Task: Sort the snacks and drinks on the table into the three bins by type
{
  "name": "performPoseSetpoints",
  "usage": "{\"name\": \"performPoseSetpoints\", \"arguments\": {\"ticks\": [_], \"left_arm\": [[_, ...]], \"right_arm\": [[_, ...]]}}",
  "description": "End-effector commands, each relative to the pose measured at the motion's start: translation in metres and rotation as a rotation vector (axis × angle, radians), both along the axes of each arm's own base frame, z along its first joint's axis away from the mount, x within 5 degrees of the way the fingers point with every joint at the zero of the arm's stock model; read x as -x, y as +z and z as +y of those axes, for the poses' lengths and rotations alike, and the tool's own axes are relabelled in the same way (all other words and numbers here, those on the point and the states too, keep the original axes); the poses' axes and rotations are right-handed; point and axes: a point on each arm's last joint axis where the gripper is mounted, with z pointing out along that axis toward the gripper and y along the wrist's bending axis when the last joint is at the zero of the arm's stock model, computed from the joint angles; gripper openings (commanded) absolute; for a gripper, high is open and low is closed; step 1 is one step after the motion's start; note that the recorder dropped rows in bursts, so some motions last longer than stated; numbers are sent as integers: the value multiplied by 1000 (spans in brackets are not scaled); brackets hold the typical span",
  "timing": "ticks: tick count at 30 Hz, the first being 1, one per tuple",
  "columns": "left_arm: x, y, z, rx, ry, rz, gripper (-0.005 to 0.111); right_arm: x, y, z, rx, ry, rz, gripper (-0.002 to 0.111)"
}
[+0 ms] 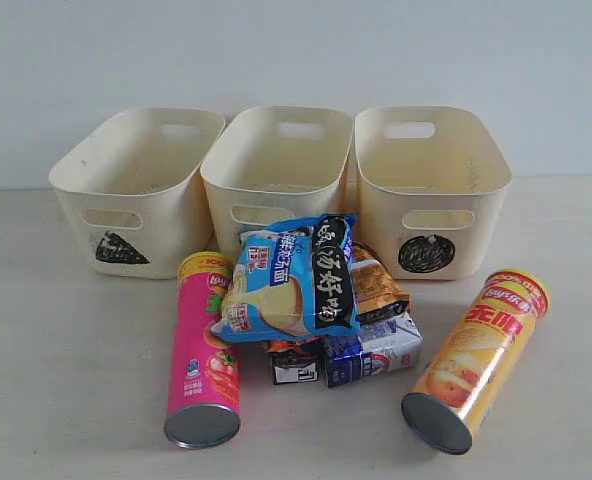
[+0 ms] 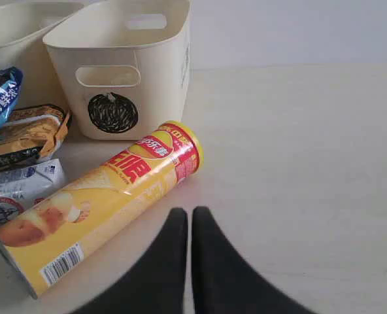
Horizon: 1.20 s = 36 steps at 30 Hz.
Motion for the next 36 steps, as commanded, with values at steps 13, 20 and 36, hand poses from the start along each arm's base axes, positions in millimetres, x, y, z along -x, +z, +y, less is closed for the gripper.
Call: {"name": "performPoseSetpoints", "arguments": {"ticks": [13, 20, 36], "left_arm": [[13, 64, 8, 472, 6, -787, 4], [25, 102, 7, 675, -64, -875, 4], [0, 224, 7, 13, 67, -412, 4]], "right_arm": [[0, 1, 0, 2, -2, -14, 0], [0, 1, 0, 2, -2, -14, 0], [0, 1, 0, 2, -2, -14, 0]]}}
